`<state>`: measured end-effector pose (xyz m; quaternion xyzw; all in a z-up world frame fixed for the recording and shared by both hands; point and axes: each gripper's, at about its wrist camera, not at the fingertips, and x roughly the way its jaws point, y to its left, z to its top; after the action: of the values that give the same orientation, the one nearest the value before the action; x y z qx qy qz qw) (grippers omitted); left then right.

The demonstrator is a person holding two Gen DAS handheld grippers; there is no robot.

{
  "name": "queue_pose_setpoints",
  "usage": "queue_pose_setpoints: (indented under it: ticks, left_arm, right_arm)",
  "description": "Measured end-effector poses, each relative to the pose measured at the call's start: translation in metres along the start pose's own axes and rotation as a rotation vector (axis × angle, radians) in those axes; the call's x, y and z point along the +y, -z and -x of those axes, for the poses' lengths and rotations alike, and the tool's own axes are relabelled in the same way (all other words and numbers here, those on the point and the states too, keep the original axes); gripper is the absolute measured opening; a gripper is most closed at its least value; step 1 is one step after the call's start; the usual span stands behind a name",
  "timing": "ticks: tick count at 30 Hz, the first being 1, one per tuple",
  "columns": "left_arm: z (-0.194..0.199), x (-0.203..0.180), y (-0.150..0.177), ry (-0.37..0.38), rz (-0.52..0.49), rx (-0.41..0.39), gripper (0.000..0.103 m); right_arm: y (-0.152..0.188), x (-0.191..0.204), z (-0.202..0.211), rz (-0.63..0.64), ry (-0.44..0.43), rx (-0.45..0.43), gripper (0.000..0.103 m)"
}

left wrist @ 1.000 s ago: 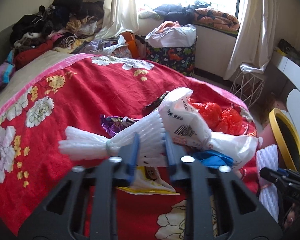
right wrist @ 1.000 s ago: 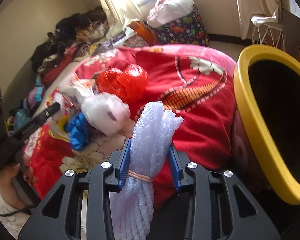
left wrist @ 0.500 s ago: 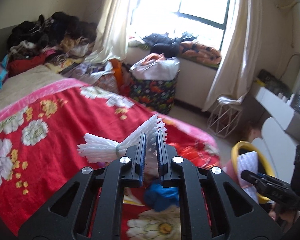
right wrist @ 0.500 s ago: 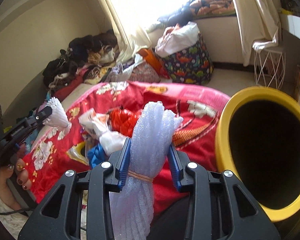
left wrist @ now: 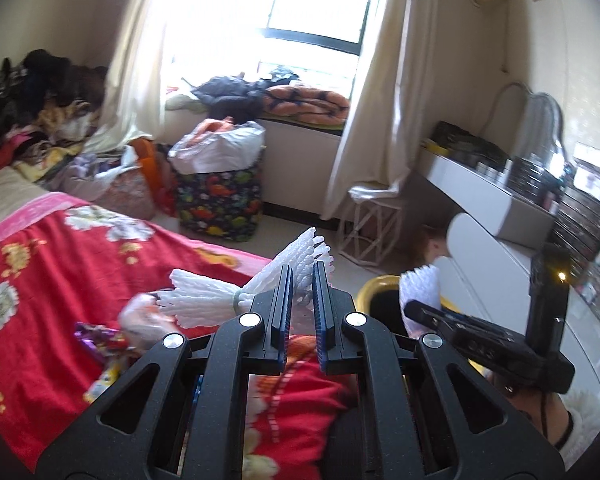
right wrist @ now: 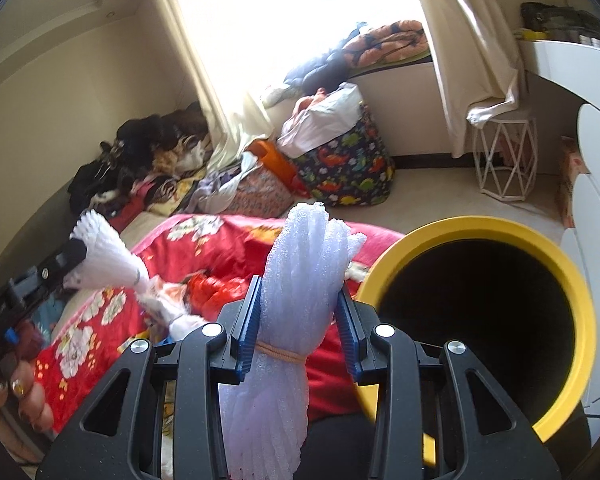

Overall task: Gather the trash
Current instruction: 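Carry both mesh nets over the yellow bin and open both tools to drop them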

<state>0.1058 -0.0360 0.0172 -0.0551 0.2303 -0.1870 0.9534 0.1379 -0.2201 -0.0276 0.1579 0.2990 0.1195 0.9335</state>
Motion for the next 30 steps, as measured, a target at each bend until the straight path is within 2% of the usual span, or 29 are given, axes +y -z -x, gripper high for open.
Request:
queue_pose_setpoints:
  ticks: [9, 30]
  left_arm:
    - [-0.029, -0.037, 0.008, 0.111, -0.064, 0.056, 0.006]
    - [-0.089, -0.101, 0.037, 0.338, -0.125, 0.181, 0.006]
  right_arm:
    - [-0.010, -0.044, 0.018, -0.064, 0.100, -0.062, 0.034]
    - [-0.011, -0.129, 0.035, -0.173, 0.289, -0.118, 0.034]
